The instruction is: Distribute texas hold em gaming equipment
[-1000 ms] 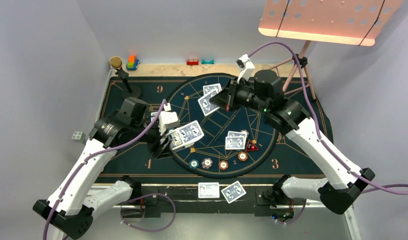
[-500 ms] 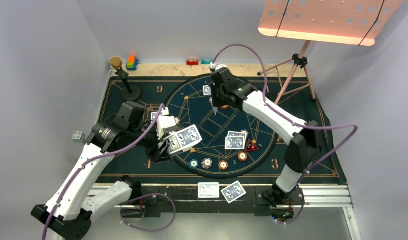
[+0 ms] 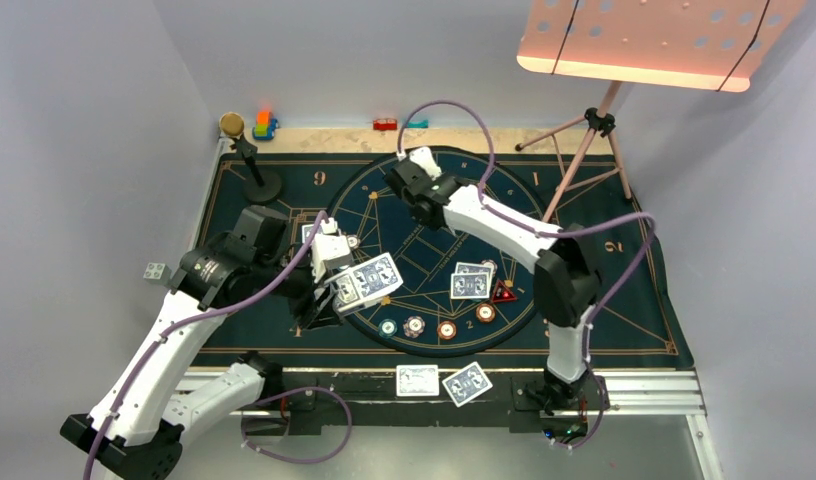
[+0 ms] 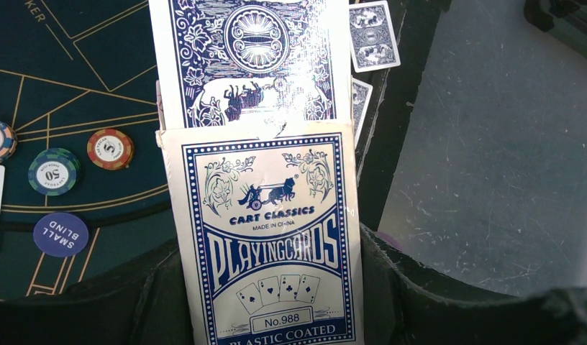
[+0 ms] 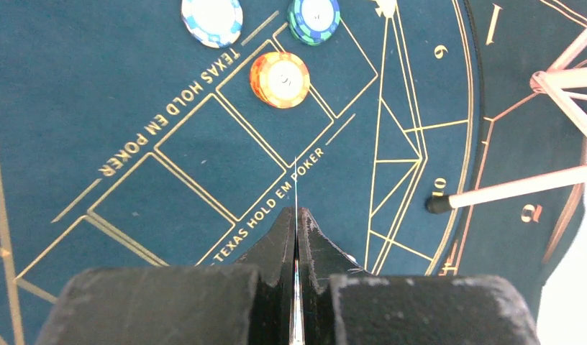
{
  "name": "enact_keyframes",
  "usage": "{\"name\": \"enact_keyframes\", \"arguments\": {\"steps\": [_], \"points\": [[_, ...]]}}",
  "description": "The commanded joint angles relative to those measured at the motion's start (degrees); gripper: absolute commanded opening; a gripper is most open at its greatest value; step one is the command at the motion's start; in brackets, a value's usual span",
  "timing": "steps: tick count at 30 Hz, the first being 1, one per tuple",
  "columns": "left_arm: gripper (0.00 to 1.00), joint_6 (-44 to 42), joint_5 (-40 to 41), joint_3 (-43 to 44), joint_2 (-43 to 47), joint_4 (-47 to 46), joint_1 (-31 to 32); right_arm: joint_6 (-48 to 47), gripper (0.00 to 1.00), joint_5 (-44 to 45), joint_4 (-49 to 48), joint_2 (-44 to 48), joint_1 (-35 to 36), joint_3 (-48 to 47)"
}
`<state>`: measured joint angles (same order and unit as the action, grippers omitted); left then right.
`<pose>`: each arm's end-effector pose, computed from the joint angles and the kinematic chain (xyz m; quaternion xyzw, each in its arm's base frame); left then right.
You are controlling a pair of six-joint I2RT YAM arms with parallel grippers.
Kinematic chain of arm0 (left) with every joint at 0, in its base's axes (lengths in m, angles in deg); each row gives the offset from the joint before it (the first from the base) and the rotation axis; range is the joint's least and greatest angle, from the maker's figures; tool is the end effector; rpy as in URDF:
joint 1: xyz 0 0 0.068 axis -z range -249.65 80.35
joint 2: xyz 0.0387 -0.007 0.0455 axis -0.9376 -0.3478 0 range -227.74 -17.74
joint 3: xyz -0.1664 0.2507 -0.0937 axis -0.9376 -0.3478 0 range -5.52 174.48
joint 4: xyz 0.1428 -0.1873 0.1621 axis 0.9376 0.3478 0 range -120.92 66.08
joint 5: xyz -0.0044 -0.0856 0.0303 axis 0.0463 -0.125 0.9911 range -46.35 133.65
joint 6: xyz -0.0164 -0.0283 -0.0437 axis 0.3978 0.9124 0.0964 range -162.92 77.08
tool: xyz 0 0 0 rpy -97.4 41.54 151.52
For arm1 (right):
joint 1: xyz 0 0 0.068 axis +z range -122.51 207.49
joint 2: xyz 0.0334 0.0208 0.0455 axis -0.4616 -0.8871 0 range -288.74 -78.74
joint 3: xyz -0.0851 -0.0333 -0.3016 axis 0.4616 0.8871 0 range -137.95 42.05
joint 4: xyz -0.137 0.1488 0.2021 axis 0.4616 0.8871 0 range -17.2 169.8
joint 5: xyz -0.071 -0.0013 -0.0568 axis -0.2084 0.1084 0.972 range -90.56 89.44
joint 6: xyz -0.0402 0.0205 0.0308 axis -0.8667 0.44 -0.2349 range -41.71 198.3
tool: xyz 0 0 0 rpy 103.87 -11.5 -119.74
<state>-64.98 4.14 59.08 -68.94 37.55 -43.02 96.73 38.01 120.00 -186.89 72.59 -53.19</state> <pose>0.1107 -0.0816 0.3905 0.4625 0.7761 -0.3334 0.2694 0.3301 0.2987 0.3146 -0.1275 0.9070 -0.1431 0.3750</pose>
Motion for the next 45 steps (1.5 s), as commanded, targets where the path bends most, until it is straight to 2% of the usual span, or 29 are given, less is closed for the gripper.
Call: {"name": "enact_keyframes", "arguments": {"steps": [1, 6, 14, 21, 22, 25, 27, 30, 37, 45], "points": [[0.00, -0.2, -2.5, 2.1, 0.7, -0.7, -0.3, -0.9, 0.00, 9.8, 4.3, -7.0, 1.9, -3.7], [0.00, -0.2, -2.6, 2.5, 0.6, -0.4, -0.3, -0.4, 0.00, 12.5, 6.6, -14.2, 2.7, -7.5], [0.00, -0.5, -2.7, 3.4, 0.3, 0.2, -0.3, -0.7, 0.00, 8.2, 5.0, -18.6, 3.1, -9.8], [0.00, -0.5, -2.4, 3.4, 0.2, 0.3, -0.3, -0.7, 0.23, 2.7, 4.3, -22.9, 3.2, -13.9], [0.00, -0.6, -2.3, 3.3, 0.2, 0.2, -0.3, -0.6, 0.34, 2.1, 3.9, -23.1, 3.2, -14.1], [0.00, -0.6, -2.2, 3.4, 0.0, 0.3, -0.3, -0.5, 0.53, -0.3, 3.3, -24.3, 3.3, -15.0], [0.01, -0.7, -2.2, 3.4, 0.0, 0.3, -0.3, -0.3, 0.61, -2.0, 2.9, -24.6, 3.2, -15.2], [0.01, -0.8, -2.1, 3.4, 0.0, 0.3, -0.3, -0.1, 0.66, -7.2, 0.8, -23.8, 3.2, -15.0], [0.01, -1.0, -1.7, 3.6, 0.2, 0.7, -0.3, 1.0, 0.70, -21.5, -5.2, -19.8, 1.5, -14.6], [0.01, -1.2, -1.3, 3.5, 0.6, 0.8, -0.3, 5.2, 0.82, -34.0, -12.3, -6.1, -6.0, -5.8]]}}
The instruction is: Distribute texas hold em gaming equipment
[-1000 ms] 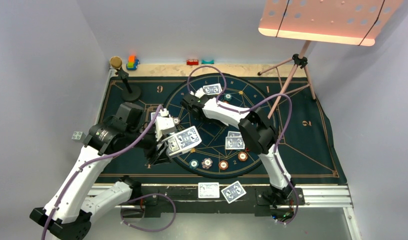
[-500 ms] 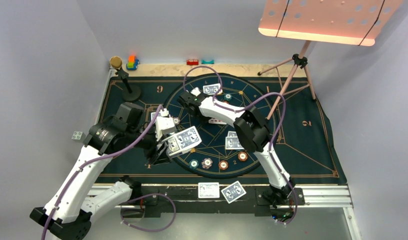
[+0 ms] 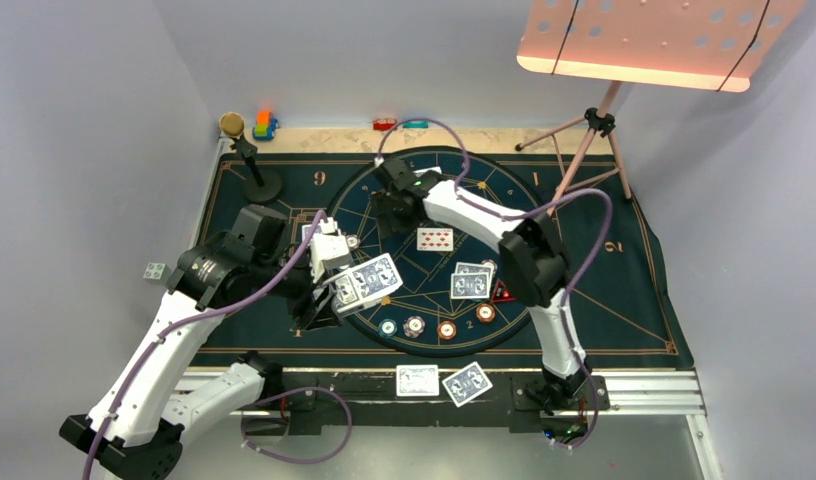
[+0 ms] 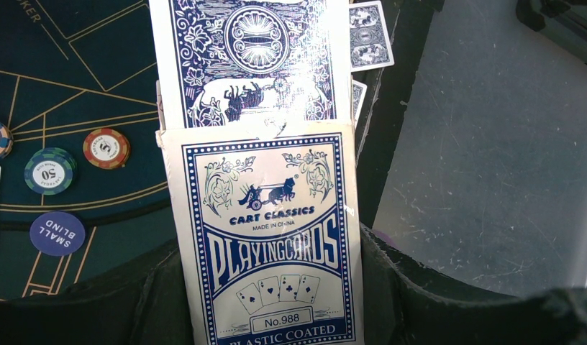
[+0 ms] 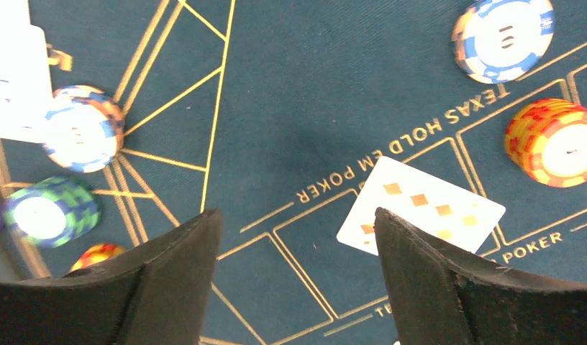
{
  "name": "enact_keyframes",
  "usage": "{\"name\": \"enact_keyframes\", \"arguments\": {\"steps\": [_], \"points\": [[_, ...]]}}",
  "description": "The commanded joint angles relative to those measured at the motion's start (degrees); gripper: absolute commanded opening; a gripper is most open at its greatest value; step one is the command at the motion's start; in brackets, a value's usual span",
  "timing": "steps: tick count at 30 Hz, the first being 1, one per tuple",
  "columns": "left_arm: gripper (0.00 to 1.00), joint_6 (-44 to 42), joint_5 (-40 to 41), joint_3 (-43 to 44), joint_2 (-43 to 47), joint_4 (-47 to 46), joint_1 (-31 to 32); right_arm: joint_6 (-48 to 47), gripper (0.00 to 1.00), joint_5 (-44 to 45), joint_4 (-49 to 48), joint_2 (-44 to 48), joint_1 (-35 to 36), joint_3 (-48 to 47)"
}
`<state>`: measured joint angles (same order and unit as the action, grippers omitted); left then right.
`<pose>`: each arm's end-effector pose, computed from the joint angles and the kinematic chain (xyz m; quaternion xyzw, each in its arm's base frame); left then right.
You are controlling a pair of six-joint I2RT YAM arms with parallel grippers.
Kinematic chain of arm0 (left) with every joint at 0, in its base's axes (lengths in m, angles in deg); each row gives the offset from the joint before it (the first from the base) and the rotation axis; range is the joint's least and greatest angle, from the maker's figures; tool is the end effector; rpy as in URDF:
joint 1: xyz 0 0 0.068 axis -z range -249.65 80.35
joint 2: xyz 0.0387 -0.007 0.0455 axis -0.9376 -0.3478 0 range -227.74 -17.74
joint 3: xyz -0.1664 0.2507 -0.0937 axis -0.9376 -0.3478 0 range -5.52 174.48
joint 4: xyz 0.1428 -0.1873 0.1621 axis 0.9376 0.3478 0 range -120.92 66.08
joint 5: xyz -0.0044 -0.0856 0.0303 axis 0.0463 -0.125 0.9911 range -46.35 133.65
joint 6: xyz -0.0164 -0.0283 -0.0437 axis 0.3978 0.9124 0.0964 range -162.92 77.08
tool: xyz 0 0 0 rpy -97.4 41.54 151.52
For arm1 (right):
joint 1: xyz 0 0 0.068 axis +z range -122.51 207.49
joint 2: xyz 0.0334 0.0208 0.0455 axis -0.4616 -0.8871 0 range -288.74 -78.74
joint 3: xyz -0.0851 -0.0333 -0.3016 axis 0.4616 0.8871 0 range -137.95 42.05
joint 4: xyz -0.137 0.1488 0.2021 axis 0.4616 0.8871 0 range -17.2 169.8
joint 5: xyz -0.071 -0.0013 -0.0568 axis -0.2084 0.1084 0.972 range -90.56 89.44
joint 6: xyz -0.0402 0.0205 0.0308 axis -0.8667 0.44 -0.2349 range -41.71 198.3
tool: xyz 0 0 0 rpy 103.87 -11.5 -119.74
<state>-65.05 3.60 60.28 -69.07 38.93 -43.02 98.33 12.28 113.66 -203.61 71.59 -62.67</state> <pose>0.1085 -0.0808 0.3955 0.4631 0.7749 -0.3377 0.2665 0.3821 0.3588 0.2328 -0.1732 0.9468 0.0403 0.2683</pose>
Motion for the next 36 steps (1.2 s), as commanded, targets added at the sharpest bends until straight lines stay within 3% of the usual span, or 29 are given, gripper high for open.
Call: {"name": "enact_keyframes", "arguments": {"steps": [1, 7, 13, 36], "points": [[0.01, -1.1, -0.8, 2.3, 0.6, -0.5, -0.3, 4.2, 0.84, -9.3, -6.9, 12.6, -6.4, 5.5], [0.01, -1.1, -1.0, 2.1, 0.8, -0.7, -0.4, 6.0, 0.86, -10.0, -10.8, 18.3, -12.6, 17.7], [0.01, -1.0, -1.0, 1.8, 0.8, -0.9, -0.3, 9.7, 0.87, -16.6, -20.1, 19.1, -17.8, 28.2], [0.01, -0.9, -1.0, 2.1, 0.4, -1.1, -0.3, 19.9, 0.95, -33.4, -30.4, 16.5, -17.2, 35.4]]}}
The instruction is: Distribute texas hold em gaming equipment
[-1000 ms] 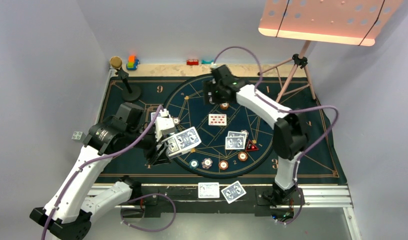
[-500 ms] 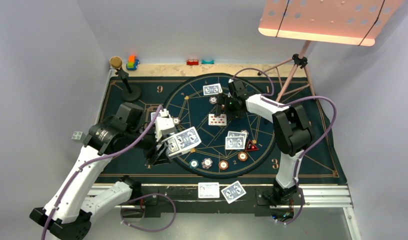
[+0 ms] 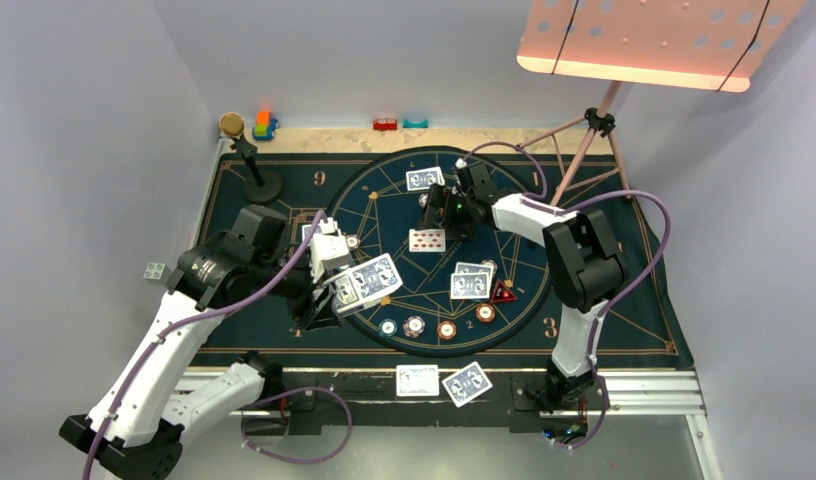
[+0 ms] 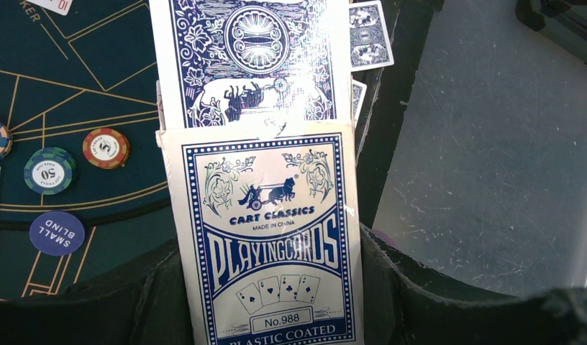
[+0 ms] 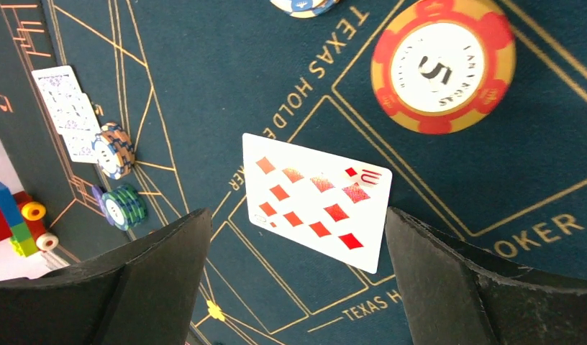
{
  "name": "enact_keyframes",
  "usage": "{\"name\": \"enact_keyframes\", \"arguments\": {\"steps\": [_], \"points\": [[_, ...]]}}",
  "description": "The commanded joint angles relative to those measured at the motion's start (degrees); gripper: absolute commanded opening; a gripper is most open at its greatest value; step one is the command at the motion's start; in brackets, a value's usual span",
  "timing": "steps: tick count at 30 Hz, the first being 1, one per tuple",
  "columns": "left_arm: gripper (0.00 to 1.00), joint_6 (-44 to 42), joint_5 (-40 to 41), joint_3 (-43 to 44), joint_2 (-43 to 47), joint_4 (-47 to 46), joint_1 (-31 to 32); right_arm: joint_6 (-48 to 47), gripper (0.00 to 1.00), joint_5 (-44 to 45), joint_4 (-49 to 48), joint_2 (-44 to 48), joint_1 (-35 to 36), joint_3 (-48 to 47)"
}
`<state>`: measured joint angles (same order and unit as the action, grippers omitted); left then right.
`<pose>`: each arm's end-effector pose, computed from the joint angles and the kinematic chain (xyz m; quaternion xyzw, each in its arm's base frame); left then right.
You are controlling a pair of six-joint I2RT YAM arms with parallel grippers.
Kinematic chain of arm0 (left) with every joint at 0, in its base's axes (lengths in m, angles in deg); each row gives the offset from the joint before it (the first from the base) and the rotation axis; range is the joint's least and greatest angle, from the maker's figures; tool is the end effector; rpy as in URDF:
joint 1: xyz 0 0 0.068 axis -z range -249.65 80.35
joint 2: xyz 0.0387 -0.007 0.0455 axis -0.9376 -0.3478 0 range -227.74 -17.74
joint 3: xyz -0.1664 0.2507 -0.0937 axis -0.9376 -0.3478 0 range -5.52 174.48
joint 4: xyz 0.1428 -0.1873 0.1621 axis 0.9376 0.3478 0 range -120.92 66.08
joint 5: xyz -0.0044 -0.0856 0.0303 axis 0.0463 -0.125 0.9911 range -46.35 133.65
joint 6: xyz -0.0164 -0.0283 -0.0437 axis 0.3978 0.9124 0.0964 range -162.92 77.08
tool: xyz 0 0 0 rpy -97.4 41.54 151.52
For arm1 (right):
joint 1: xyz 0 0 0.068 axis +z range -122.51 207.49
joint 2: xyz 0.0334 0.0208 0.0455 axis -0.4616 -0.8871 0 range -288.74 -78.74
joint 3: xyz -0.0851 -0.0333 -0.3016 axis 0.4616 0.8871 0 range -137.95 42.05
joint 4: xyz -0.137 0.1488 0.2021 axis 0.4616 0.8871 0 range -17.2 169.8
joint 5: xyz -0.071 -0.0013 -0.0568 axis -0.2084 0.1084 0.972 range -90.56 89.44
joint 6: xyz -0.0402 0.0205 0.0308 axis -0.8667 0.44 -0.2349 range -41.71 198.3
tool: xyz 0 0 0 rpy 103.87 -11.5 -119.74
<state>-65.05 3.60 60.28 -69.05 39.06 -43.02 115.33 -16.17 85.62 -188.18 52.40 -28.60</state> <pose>0.1082 -0.0807 0.3954 0.4629 0.7753 -0.3377 0.2657 0.3941 0.1938 0.1948 0.0544 0.9351 0.2776 0.2133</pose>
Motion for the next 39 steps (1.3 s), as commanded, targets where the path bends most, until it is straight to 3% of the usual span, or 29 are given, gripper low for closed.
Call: {"name": "enact_keyframes", "arguments": {"steps": [1, 14, 31, 39], "points": [[0.01, -0.9, -1.0, 2.1, 0.3, -1.2, -0.3, 2.9, 0.95, -5.0, -2.0, 1.5, 2.5, 1.0], [0.01, -1.3, -0.7, 1.3, 0.1, -1.5, -0.3, -2.0, 0.98, -0.3, 11.2, 15.0, 3.0, -7.9], [0.01, -1.0, -1.3, 0.3, -1.2, -3.9, -0.3, -0.9, 0.98, -13.7, 10.0, 35.7, 3.4, -1.6], [0.01, -0.6, -1.5, 0.4, -2.4, -5.2, -0.3, 1.7, 0.98, -16.7, 6.5, 36.7, 11.0, 0.3]]}}
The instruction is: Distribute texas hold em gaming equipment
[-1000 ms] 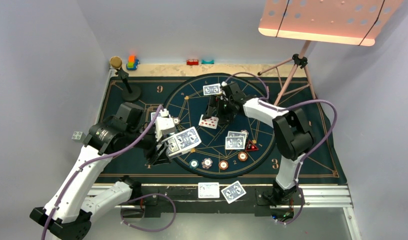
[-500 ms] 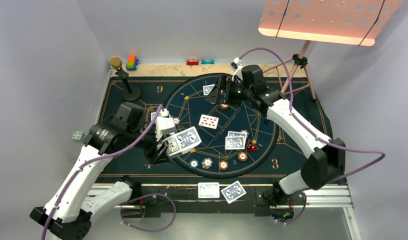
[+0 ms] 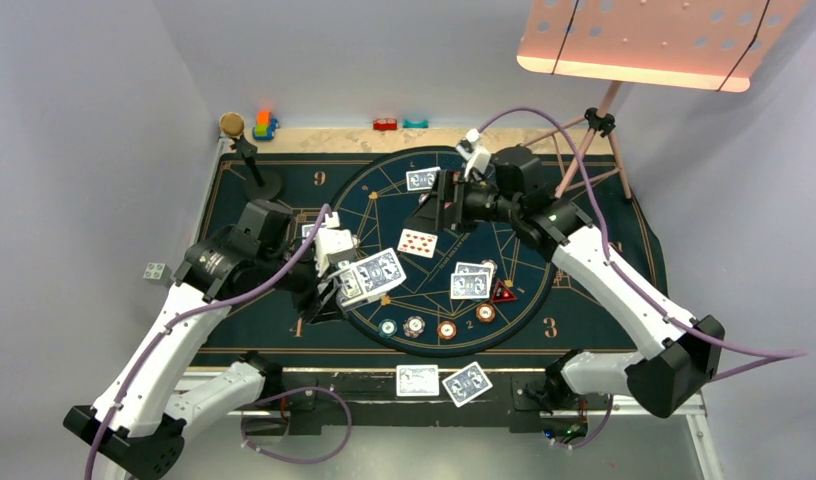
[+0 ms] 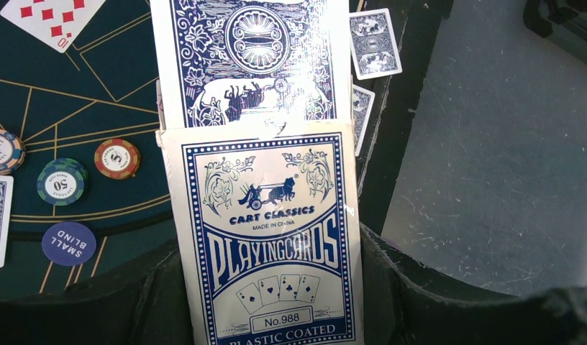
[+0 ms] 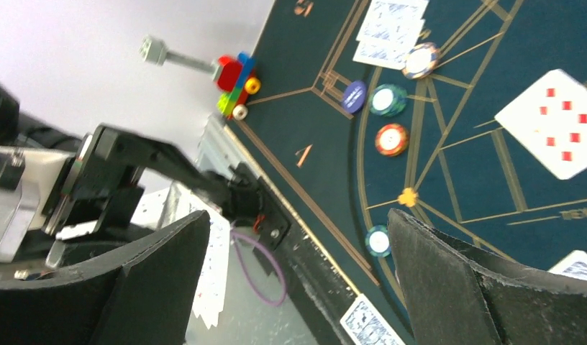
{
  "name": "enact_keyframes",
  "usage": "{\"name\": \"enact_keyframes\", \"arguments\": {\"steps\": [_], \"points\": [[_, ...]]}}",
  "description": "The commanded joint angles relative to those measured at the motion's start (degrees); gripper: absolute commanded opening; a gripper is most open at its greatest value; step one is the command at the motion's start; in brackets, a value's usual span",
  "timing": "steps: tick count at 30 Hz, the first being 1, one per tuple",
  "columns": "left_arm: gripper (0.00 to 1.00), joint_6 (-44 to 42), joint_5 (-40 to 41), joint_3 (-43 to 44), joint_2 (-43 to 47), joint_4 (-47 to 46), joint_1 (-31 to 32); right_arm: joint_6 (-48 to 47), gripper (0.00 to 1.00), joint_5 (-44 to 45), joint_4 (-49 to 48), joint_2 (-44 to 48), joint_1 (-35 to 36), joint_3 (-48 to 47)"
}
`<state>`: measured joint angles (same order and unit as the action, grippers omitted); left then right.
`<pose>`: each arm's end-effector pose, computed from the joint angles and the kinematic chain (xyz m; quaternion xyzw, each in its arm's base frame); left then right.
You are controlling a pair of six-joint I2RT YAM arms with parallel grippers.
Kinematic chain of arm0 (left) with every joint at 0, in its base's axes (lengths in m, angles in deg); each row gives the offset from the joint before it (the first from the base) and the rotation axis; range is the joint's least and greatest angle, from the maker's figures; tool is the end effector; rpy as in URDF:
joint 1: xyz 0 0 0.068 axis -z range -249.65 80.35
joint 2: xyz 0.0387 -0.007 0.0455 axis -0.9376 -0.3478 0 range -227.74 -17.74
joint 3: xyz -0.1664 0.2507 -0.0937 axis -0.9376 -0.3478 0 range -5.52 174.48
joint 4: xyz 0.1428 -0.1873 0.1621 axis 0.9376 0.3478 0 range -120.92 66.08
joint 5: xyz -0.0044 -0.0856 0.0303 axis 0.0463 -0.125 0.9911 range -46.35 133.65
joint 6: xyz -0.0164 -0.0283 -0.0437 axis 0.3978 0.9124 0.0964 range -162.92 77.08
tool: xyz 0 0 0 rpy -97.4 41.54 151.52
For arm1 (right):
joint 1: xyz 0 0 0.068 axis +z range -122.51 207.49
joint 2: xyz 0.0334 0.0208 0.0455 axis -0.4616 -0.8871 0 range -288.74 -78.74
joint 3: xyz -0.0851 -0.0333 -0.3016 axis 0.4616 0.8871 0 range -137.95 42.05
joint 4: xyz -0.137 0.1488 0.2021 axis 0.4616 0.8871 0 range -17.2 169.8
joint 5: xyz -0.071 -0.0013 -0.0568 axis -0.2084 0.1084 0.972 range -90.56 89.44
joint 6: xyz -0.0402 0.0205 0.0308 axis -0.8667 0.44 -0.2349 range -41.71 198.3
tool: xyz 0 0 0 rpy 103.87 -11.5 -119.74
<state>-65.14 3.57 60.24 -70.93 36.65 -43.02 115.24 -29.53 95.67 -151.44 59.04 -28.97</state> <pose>0.1196 -0.0864 0.3937 0.4643 0.7732 -0.3375 0.2697 0.2445 0.1708 0.4151 -0.0967 0.8200 0.4685 0.3143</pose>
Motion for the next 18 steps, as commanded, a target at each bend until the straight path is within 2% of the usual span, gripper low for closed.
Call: {"name": "enact_keyframes", "arguments": {"steps": [1, 18], "points": [[0.01, -0.5, -1.5, 0.6, -0.6, -2.9, -0.4, 1.9, 0.98, -3.5, -3.7, -0.8, 5.7, 0.4], [0.01, -0.4, -1.3, 0.4, -0.8, -3.6, -0.3, 3.7, 0.98, -2.5, -6.6, -4.5, 15.8, 0.8]]}}
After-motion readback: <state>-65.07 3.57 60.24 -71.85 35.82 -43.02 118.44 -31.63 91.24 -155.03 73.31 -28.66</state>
